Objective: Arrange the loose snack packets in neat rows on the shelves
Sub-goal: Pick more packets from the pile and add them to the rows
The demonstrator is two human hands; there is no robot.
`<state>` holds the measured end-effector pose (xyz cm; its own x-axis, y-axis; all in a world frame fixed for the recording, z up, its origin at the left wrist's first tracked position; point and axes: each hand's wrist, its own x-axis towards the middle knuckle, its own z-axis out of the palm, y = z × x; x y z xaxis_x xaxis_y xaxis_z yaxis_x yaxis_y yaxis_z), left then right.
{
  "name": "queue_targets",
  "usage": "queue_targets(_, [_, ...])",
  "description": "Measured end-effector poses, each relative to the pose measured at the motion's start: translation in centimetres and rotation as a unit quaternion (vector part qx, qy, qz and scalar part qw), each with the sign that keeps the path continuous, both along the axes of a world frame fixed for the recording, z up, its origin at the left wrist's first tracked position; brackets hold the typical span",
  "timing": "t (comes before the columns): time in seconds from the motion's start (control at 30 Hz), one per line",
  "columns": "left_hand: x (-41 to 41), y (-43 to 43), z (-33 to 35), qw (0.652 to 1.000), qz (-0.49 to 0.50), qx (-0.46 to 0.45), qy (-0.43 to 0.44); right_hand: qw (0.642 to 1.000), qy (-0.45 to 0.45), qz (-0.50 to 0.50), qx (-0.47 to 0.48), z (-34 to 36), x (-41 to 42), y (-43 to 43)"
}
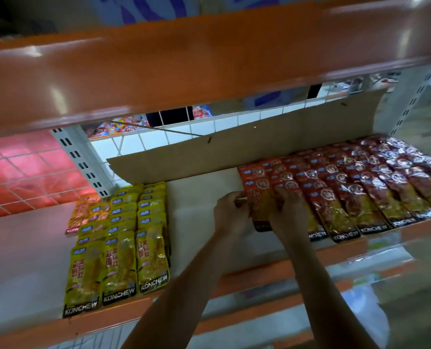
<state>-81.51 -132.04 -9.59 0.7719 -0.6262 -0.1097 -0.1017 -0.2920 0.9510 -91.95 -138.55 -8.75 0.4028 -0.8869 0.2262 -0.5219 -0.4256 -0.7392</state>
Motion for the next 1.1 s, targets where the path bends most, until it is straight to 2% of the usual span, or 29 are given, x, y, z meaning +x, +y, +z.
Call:
queue_targets(0.13, [-0.5, -1.0, -0.7, 0.999, 0.032, 0.006, 0.005, 0.997, 0.037, -0.004, -0.068, -0.4, -1.0, -1.4])
queue_targets(0.27, [-0.9, -1.6, -1.1, 0.998, 0.041, 0.033, -0.041, 0.993, 0.065, 0.000, -0.098, -1.2, -1.5, -2.3])
queue_targets(0.73, [-1.2, -3.0, -0.9, 0.990, 0.029, 0.074, -0.118, 0.994, 0.090, 0.022, -0.064, -2.3, -1.8, -2.7])
queue_targets(1.1, [-1.4, -3.2, -0.4, 0.987, 0.039, 0.093, -0.125, 0.994, 0.088, 0.021, -0.061, -2.1, -1.8, -2.6])
